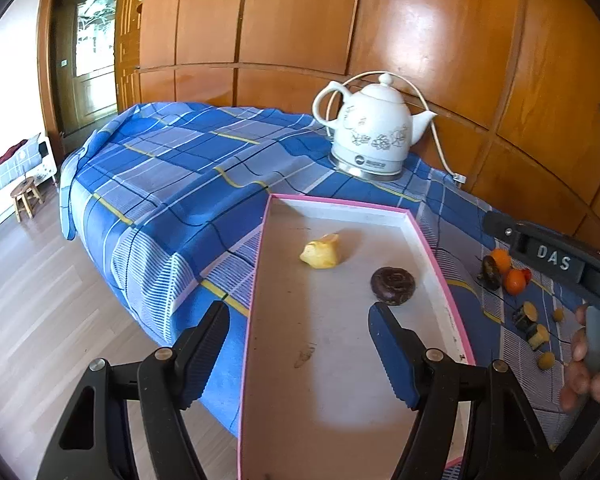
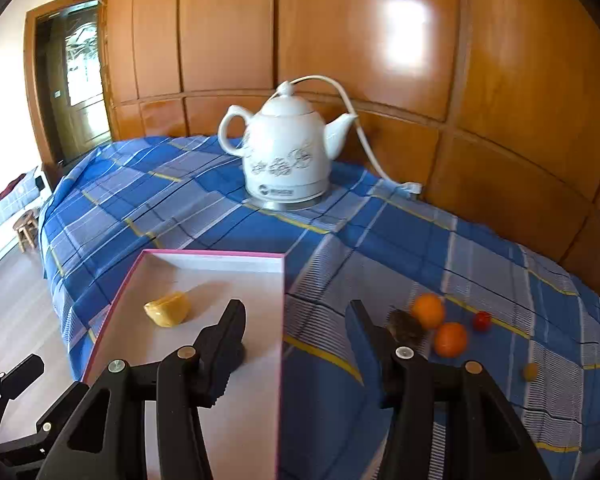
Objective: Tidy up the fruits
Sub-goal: 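Withdraw the right tool and move the left tool toward the oranges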
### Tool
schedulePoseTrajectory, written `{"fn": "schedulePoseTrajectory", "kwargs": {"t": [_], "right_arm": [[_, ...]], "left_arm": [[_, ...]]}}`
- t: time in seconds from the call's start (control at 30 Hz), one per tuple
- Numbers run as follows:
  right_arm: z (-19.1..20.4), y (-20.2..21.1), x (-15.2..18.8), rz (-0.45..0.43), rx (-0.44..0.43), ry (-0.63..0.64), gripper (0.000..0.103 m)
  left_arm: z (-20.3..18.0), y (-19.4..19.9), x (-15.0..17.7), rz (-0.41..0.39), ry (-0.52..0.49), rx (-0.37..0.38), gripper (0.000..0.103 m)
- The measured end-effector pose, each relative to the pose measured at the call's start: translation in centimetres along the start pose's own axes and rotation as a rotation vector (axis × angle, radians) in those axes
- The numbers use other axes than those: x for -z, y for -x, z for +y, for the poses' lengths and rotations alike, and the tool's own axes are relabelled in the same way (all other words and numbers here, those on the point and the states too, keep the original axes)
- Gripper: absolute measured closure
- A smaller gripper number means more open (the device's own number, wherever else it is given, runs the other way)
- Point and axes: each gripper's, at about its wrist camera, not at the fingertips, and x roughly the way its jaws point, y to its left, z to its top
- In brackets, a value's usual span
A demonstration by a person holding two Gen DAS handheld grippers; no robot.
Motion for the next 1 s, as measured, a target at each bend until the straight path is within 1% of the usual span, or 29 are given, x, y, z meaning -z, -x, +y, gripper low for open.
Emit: {"fn": "schedulePoseTrajectory", "kwargs": {"t": [0.2, 0.4, 0.6, 1.0], "right_arm": [[-3.1, 2.1, 0.4, -0.031, 0.067, -0.036, 0.050], [-5.9, 3.9, 1.0, -0.045, 0.104, -0.093, 0.050], [-7.3, 5.6, 1.5, -0.073, 0.136, -0.104, 0.050], [-9.1, 7.2, 2.5, -0.092, 0.165, -0.124, 0.050]], "left_arm": [[-1.7, 0.4, 0.1, -0.006, -0.056, 0.044, 0.030], [-3.5, 0.8, 0.4, -0.008, -0.102, 0.079, 0.030], [-5.1, 1.2, 0.5, -0.012, -0.143, 0.109, 0.030], [-7.8, 1.8, 0.7, -0.009, -0.210, 0.154, 0.030]]}}
